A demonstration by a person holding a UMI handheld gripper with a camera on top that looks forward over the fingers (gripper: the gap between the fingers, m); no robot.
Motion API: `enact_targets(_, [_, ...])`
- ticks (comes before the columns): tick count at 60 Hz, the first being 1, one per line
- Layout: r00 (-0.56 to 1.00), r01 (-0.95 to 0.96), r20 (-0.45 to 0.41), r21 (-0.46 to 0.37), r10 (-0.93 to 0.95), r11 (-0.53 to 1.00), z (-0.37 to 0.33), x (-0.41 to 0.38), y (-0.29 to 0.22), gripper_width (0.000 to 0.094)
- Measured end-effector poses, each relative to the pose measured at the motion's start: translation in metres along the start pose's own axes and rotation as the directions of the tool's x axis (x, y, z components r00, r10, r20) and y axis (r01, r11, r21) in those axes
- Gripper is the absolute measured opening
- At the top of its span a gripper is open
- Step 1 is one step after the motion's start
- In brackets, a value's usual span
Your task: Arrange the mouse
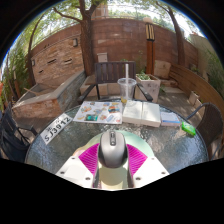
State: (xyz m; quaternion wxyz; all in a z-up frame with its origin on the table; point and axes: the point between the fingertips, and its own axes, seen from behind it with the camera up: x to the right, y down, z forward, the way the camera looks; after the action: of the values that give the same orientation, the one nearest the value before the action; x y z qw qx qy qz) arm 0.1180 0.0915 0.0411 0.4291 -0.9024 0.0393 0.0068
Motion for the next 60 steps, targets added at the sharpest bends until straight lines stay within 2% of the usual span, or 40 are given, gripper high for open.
enact_targets(3, [1.0,0.005,-0.009,-0.042,-0.006,0.999,0.007,0.006,0.018,0.0413])
enact_targets(8, [1.0,0.005,0.01,-0.103,-0.004,0.995,0.023,0.006,0.044,0.0528])
enact_targets(11, [1.0,0.0,0.01,-0.104,0.001,0.995,0.012,0.011,0.047,0.0596])
enact_targets(16, [1.0,0.019,0.003,-0.064,-0.019,0.998,-0.009,0.011,0.03,0.0869])
enact_targets(19, [0.999,0.04,0.004,-0.043,-0.04,0.998,-0.027,0.007,0.021,0.0844])
enact_targets(38, [0.996,0.081,-0.028,0.028,-0.08,0.996,-0.199,-0.024,0.001,0.0859])
enact_targets(49, [0.993,0.095,-0.072,0.064,-0.09,0.993,-0.297,-0.038,0.02,0.0858])
enact_targets(60, [0.993,0.092,-0.085,0.066,-0.086,0.994,-0.355,-0.048,0.047,0.0853])
